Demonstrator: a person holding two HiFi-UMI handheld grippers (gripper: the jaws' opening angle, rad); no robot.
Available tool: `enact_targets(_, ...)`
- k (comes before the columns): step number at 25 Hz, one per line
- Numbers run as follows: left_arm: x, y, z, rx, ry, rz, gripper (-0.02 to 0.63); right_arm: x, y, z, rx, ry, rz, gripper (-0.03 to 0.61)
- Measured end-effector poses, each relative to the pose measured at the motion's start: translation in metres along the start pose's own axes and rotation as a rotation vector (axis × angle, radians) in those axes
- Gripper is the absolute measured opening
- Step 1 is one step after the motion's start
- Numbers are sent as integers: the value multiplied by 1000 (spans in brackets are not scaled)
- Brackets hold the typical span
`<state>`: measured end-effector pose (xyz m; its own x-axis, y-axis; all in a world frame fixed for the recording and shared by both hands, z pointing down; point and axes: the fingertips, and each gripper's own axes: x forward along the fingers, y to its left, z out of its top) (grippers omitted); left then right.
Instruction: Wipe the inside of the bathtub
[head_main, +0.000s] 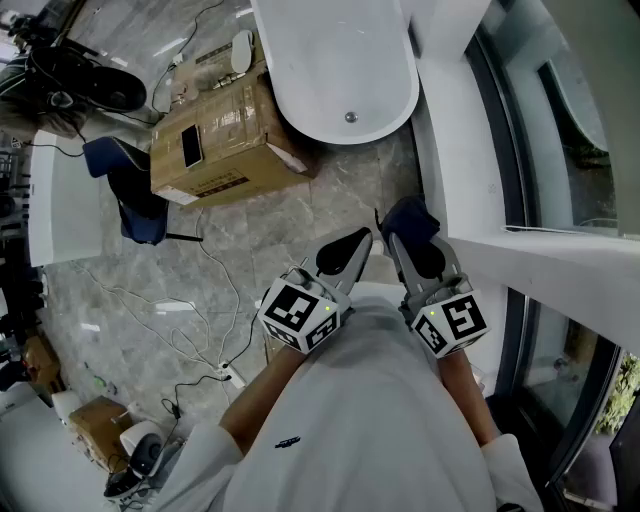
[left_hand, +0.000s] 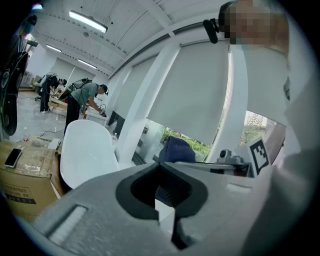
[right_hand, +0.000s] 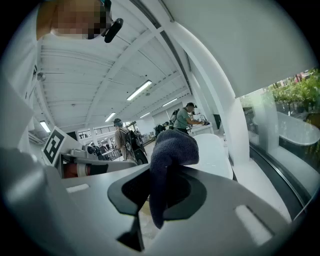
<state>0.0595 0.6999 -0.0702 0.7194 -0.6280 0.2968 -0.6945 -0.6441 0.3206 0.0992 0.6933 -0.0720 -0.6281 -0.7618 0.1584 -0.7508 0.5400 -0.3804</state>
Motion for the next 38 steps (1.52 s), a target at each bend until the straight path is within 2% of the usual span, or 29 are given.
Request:
enact_targets(15,26,-13,-6,28,40,-31,-5,-10,-27,1,3,-22,-20,51)
enact_targets(26,33,13,1,-10,27,-12,-5,7,-48,9,32,-12,-46,52)
enact_targets(30,44,24,10,-7,6,-9,-5,14,-59,8,35,-2,-58,52)
enact_targets(38,75,57,24,11,25,-17,-5,47,-85,27,29,-2,-75,54)
